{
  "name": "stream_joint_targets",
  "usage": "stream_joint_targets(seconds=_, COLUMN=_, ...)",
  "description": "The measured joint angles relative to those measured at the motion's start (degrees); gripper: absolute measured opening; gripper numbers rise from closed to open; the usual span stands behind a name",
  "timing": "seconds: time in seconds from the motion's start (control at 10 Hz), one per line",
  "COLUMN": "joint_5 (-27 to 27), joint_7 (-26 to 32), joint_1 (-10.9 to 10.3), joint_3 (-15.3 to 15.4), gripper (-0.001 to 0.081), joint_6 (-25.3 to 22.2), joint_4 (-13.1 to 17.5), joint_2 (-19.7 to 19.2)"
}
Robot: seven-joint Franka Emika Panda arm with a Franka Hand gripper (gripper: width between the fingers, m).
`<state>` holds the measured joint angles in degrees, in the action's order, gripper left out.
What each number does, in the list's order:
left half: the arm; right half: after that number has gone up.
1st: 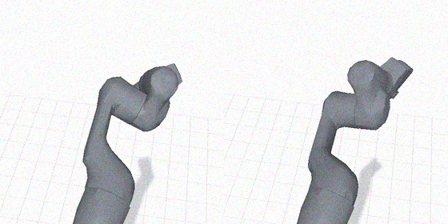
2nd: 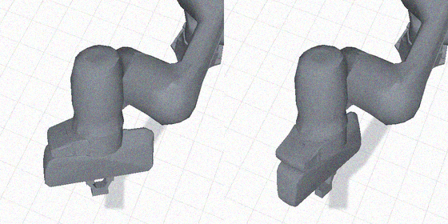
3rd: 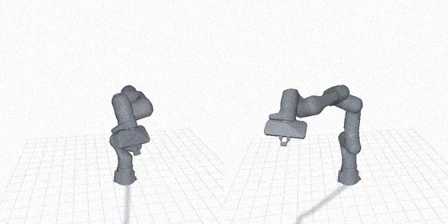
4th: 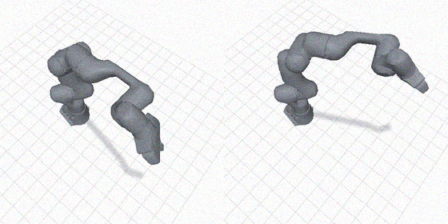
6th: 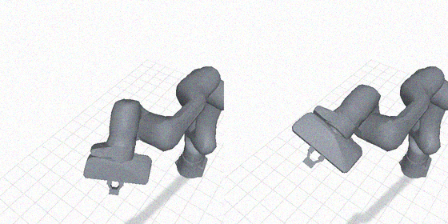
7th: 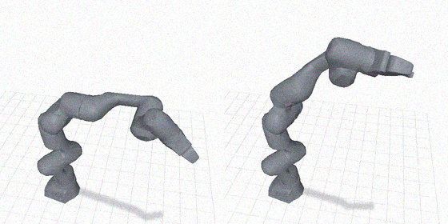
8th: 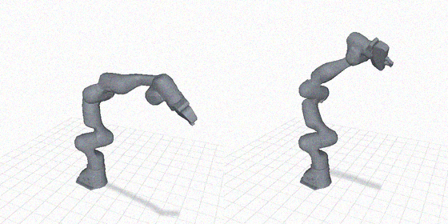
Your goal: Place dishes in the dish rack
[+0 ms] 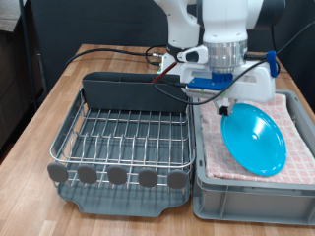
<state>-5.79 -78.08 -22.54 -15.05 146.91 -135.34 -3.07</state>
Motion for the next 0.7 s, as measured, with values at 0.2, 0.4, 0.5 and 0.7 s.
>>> stream_joint_targets(seconds=0.2, joint_5=7.5, joint_7=-5.7, joint_1=0.8, joint_3=-1.3, gripper=0.0017, joint_6=-8.0, joint_4=0.9, joint_2=3.8)
stream_joint_targets(seconds=0.4, joint_5=13.2, joint_7=-8.7, joint_1=1.8, joint_3=-2.3, gripper=0.0017, joint_6=-16.1, joint_4=2.4, joint_2=6.8)
stream_joint_targets(seconds=0.5, joint_5=16.3, joint_7=-8.7, joint_1=2.5, joint_3=-2.7, gripper=0.0017, joint_6=-19.7, joint_4=3.2, joint_2=8.0)
stream_joint_targets(seconds=0.7, joint_5=21.2, joint_7=-2.5, joint_1=3.3, joint_3=-3.5, gripper=0.0017, joint_6=-20.8, joint_4=3.3, joint_2=10.2)
